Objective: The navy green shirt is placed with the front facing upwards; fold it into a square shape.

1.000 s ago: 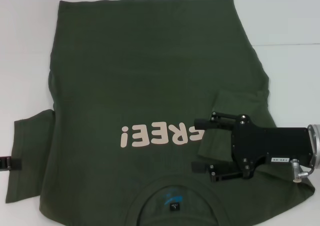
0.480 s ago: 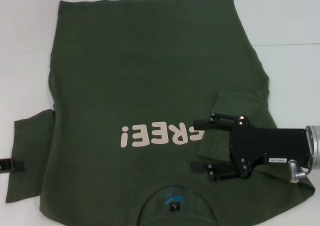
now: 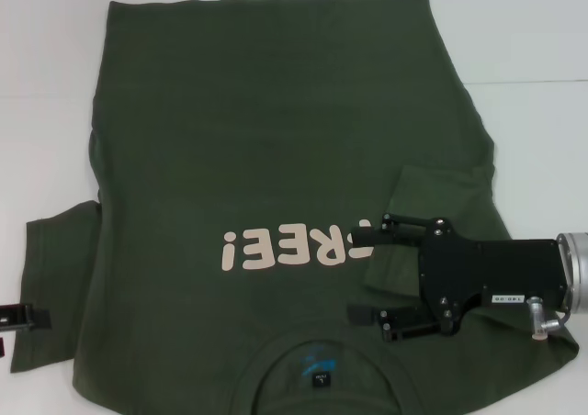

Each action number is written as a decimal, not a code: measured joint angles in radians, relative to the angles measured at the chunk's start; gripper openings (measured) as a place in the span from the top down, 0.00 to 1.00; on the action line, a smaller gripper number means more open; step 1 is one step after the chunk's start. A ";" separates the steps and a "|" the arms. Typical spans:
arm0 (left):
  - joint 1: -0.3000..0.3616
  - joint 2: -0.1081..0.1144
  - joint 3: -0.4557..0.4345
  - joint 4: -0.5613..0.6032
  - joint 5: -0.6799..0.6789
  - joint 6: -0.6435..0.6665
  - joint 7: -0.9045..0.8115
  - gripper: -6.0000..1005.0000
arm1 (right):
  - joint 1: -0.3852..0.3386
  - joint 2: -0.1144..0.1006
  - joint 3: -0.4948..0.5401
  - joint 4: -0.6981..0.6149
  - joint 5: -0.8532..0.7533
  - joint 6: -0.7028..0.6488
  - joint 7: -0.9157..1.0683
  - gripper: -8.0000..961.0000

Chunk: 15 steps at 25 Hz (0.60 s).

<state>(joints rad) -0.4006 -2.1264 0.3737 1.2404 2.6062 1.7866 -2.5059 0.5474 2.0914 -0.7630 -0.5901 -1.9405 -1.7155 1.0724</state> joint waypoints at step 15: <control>-0.015 0.003 0.011 -0.062 0.028 -0.059 0.005 0.07 | 0.004 -0.004 -0.019 -0.042 -0.046 0.010 0.071 0.03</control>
<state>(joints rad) -0.4156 -2.1239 0.3846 1.1784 2.6344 1.7277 -2.5007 0.5509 2.0877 -0.7817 -0.6321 -1.9864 -1.7057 1.1435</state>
